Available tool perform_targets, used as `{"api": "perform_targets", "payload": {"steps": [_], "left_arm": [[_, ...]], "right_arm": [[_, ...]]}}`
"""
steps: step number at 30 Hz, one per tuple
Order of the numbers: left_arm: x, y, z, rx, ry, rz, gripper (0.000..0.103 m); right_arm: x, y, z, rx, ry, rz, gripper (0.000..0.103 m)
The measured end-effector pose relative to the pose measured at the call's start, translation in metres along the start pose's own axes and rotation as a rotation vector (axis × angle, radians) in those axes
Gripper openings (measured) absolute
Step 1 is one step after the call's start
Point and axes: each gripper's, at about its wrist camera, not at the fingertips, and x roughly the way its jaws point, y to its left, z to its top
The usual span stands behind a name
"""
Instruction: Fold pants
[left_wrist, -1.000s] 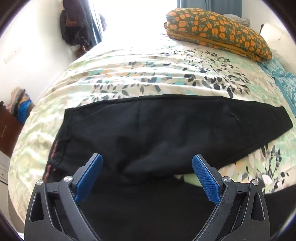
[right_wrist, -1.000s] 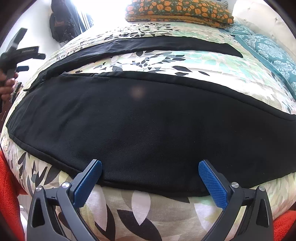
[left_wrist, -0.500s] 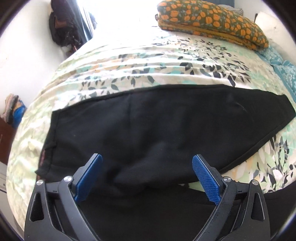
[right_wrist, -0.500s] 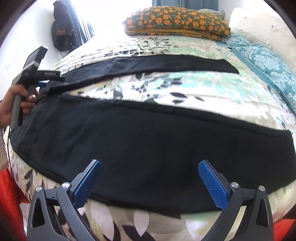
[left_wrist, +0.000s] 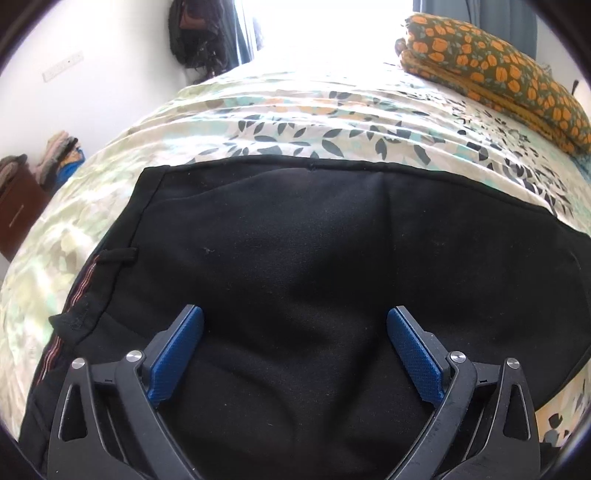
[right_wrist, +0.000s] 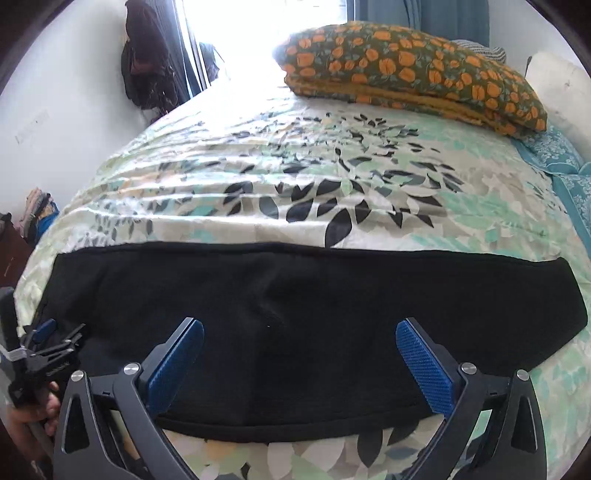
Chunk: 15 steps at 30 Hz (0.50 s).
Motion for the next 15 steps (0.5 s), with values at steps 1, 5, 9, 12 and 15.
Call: {"api": "perform_targets", "payload": {"steps": [1,5,9,12,15], "left_arm": [[0.0,0.001,0.0,-0.004,-0.005,-0.005,0.101],[-0.001,0.002,-0.002,-0.013,-0.024,-0.017,0.102],[0.0,0.002,-0.002,-0.015,-0.029,-0.02,0.102],[0.0,0.002,-0.001,-0.014,-0.025,-0.018,0.102],[0.001,0.001,0.001,-0.012,-0.01,-0.016,0.102]], "right_arm": [[0.022,-0.005,-0.006,-0.012,0.072,-0.007,0.103],[0.034,-0.045,-0.016,0.048,0.06,0.025,0.103],[0.036,-0.098,-0.014,0.078,0.092,-0.013,0.103],[0.013,-0.135,-0.018,0.151,0.099,-0.12,0.103],[-0.046,-0.154,-0.041,0.239,0.009,-0.048,0.103]]}}
